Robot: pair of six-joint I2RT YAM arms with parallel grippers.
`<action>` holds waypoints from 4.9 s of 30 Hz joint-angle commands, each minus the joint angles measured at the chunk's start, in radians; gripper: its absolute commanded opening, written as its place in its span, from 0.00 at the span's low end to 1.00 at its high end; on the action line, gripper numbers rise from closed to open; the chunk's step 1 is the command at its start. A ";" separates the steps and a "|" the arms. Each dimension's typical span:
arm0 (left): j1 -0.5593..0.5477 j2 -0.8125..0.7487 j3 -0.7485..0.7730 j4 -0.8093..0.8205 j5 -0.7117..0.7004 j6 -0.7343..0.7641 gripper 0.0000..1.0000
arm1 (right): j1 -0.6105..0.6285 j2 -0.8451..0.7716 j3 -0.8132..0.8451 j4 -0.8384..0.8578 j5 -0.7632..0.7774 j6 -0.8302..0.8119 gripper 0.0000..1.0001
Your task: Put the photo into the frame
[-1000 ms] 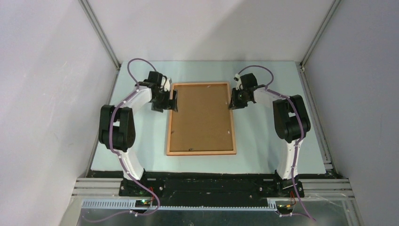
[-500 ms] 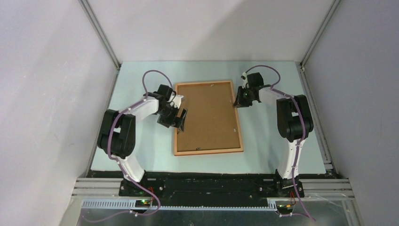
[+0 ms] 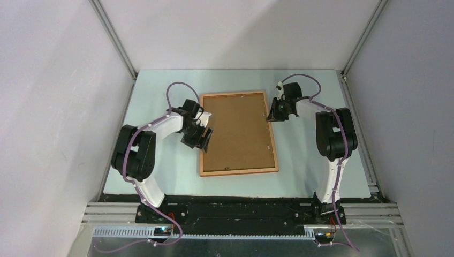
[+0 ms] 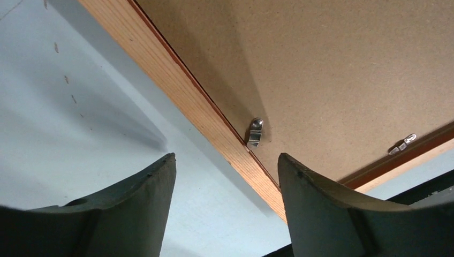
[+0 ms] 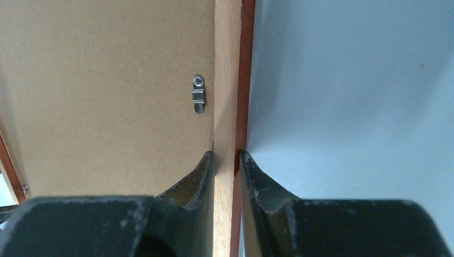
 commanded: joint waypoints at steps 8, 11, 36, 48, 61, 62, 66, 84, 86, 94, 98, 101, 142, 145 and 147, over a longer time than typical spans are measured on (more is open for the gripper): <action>-0.033 -0.020 0.032 0.025 -0.047 0.005 0.65 | -0.013 -0.043 -0.004 0.037 0.002 0.009 0.00; -0.044 -0.008 0.036 0.029 -0.063 0.004 0.63 | -0.015 -0.043 -0.004 0.037 0.000 0.010 0.00; -0.051 0.052 0.060 0.058 -0.090 -0.002 0.48 | -0.017 -0.041 -0.008 0.039 -0.016 0.011 0.00; -0.051 0.043 0.053 0.060 -0.096 0.004 0.40 | -0.018 -0.038 -0.008 0.038 -0.019 0.011 0.00; -0.052 0.020 0.052 0.058 -0.098 0.005 0.68 | -0.017 -0.036 -0.008 0.039 -0.020 0.011 0.00; -0.052 0.015 0.052 0.058 -0.098 0.005 0.70 | -0.017 -0.035 -0.008 0.038 -0.020 0.011 0.00; -0.052 -0.005 0.050 0.060 -0.105 0.004 0.79 | -0.017 -0.036 -0.008 0.038 -0.019 0.009 0.00; 0.003 0.030 0.164 0.058 -0.232 0.004 1.00 | -0.009 -0.056 -0.014 0.046 -0.025 -0.010 0.00; 0.012 0.049 0.189 0.058 -0.233 0.003 1.00 | -0.007 -0.056 -0.016 0.046 -0.025 -0.012 0.01; 0.052 0.152 0.294 0.058 -0.223 -0.037 1.00 | 0.009 -0.073 -0.020 0.044 -0.001 -0.034 0.07; 0.088 0.195 0.337 0.058 -0.170 -0.077 0.97 | 0.015 -0.082 -0.026 0.045 0.010 -0.041 0.08; 0.102 0.228 0.370 0.057 -0.136 -0.116 0.93 | 0.016 -0.084 -0.027 0.046 0.016 -0.046 0.09; 0.076 0.306 0.370 0.078 0.024 -0.184 0.21 | 0.023 -0.209 -0.121 0.091 0.088 -0.062 0.44; 0.075 0.307 0.367 0.078 0.030 -0.181 0.16 | 0.023 -0.208 -0.122 0.094 0.095 -0.062 0.50; 0.073 0.306 0.366 0.078 0.034 -0.177 0.11 | 0.025 -0.203 -0.121 0.098 0.100 -0.063 0.53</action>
